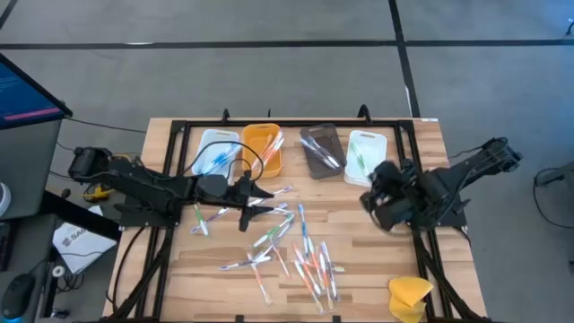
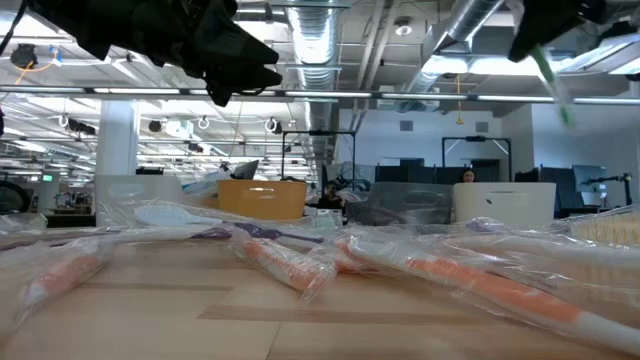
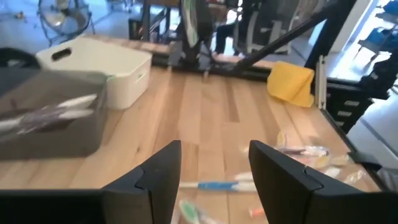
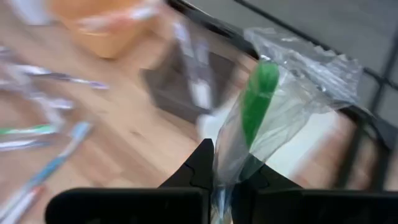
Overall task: Pick & Place Toothbrushes
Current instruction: Put the green toothbrush into right white the bin
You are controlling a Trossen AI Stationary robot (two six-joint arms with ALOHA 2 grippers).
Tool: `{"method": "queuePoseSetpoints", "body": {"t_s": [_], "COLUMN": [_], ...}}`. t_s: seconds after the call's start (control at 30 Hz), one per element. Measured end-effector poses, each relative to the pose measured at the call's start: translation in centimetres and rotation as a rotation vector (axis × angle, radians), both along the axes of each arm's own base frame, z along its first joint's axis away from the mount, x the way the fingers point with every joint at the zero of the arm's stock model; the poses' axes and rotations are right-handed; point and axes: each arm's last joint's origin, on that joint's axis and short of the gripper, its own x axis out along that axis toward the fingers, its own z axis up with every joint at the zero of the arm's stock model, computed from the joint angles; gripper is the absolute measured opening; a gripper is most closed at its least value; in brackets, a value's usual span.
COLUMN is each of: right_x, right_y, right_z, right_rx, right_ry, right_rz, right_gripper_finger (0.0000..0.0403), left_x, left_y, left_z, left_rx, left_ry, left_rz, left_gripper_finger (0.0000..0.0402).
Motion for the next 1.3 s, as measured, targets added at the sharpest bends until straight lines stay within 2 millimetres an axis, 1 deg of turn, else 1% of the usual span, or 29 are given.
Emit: {"method": "queuePoseSetpoints", "body": {"t_s": [0.1, 0.2, 0.4, 0.5, 0.57, 0.63, 0.7, 0.8, 0.87, 0.93, 1.03, 1.17, 1.3], "right_x": [-1.0, -0.9, 1.2, 2.6, 3.5, 4.4, 5.1, 6.6, 7.4, 7.8, 7.6, 6.8, 6.7], "right_y": [-1.6, -3.2, -6.8, -9.3, -11.2, -13.1, -15.0, -17.3, -18.3, -19.1, -20.2, -21.3, -21.6], "right_z": [0.5, 1.4, 4.5, 5.6, 5.8, 5.5, 4.7, 3.2, 2.4, 1.8, 1.1, 1.4, 1.3], "right_rx": [0.029, 0.023, 0.021, 0.059, 0.095, 0.144, 0.202, 0.297, 0.332, 0.345, 0.373, 0.374, 0.382], "right_ry": [0.009, -0.002, 0.095, 0.154, 0.208, 0.261, 0.315, 0.337, 0.344, 0.375, 0.421, 0.403, 0.393], "right_rz": [-0.091, -0.134, -0.177, -0.21, -0.222, -0.229, -0.229, -0.167, -0.109, -0.083, -0.109, -0.124, -0.116], "right_gripper_finger": [0.0015, 0.0015, 0.0016, 0.0015, 0.0015, 0.0015, 0.0015, 0.0015, 0.0016, 0.0019, 0.0017, 0.0015, 0.0015], "left_x": [-0.7, -1.3, -2.4, -2.7, -2.9, -3.0, -3.1, -3.1, -3.1, -3.2, -3.4, -3.7, -3.7], "left_y": [0.4, 1.0, 3.2, 4.1, 4.4, 4.5, 4.5, 4.5, 4.5, 4.5, 4.4, 4.4, 4.4], "left_z": [0.2, 0.5, 1.0, 0.8, 0.5, 0.2, 0.0, -0.1, -0.1, -0.2, -0.6, -1.0, -1.1], "left_rx": [0.001, -0.062, -0.111, -0.149, -0.158, -0.162, -0.164, -0.164, -0.163, -0.163, -0.164, -0.163, -0.162], "left_ry": [0.043, 0.065, 0.09, 0.13, 0.165, 0.199, 0.219, 0.226, 0.229, 0.248, 0.29, 0.336, 0.342], "left_rz": [0.013, 0.053, 0.118, 0.132, 0.141, 0.14, 0.138, 0.137, 0.137, 0.138, 0.141, 0.145, 0.146], "left_gripper_finger": [0.0179, 0.0177, 0.0175, 0.0173, 0.017, 0.0166, 0.0162, 0.0156, 0.0152, 0.0149, 0.0146, 0.0143, 0.0145]}}
